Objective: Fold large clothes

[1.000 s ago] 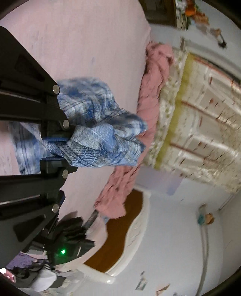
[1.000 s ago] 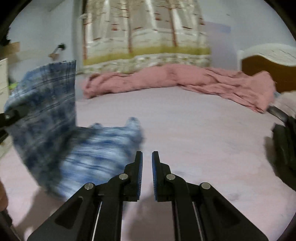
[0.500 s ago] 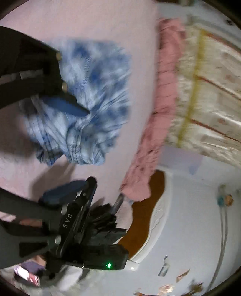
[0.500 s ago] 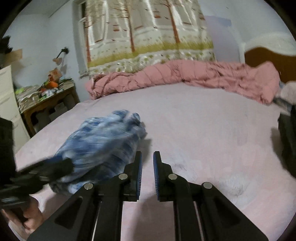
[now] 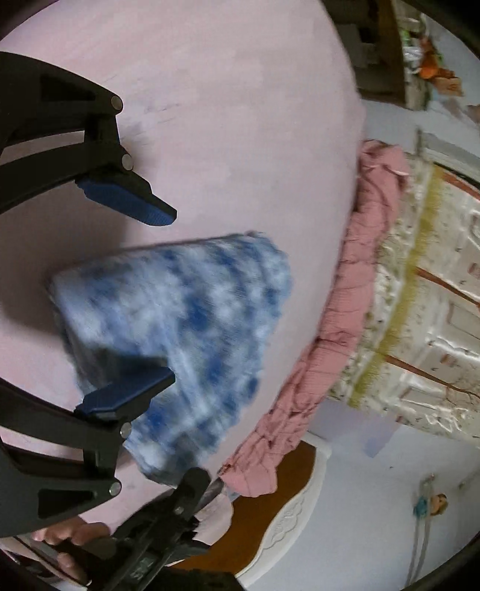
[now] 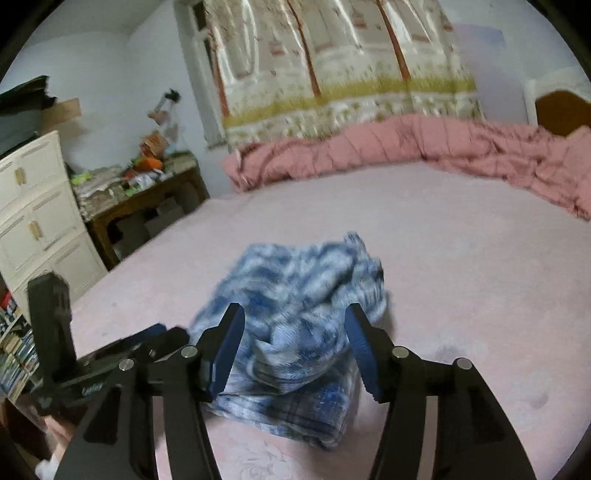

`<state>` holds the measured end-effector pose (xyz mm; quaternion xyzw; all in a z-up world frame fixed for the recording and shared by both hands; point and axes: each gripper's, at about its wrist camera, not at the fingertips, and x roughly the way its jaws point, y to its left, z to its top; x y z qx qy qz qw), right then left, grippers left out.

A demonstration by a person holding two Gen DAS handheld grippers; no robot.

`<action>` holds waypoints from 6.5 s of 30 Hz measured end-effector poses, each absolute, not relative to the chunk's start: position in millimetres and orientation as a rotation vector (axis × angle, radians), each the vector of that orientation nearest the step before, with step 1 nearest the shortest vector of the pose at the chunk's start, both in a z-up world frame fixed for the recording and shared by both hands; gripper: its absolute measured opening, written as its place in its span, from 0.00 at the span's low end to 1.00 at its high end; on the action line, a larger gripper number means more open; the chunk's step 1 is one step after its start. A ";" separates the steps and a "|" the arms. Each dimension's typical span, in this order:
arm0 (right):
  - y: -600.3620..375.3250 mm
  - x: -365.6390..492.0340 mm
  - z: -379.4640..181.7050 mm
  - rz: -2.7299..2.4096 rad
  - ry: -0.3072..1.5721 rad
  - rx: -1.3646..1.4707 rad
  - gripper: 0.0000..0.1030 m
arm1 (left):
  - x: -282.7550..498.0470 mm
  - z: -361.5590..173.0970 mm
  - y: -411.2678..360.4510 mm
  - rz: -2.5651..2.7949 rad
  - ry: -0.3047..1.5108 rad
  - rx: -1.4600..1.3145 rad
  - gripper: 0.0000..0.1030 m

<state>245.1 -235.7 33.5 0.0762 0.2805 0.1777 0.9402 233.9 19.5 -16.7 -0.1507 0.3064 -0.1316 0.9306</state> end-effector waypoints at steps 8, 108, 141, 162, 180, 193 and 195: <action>-243.1 186.4 1.7 0.287 0.481 0.097 0.05 | 236.7 -34.2 48.0 -0.223 0.675 -0.467 0.75; -316.6 140.7 108.1 0.198 0.304 0.101 0.35 | 186.6 106.0 -121.2 -0.574 0.342 -0.122 0.29; -701.7 121.2 40.6 -0.685 0.437 0.414 0.44 | 272.2 29.3 -536.8 -0.921 0.578 -0.025 0.64; -525.5 52.0 86.4 -0.566 0.152 0.186 1.00 | 203.8 87.6 -290.4 -0.607 0.162 0.060 1.00; -462.8 107.1 14.6 -0.523 0.269 0.081 1.00 | 232.5 20.0 -251.2 -0.467 0.234 -0.006 1.00; -478.1 114.6 11.4 -0.535 0.308 0.120 1.00 | 229.5 21.7 -255.8 -0.464 0.201 0.014 1.00; -477.7 116.1 11.1 -0.536 0.311 0.112 1.00 | 227.8 22.4 -256.3 -0.465 0.194 0.015 1.00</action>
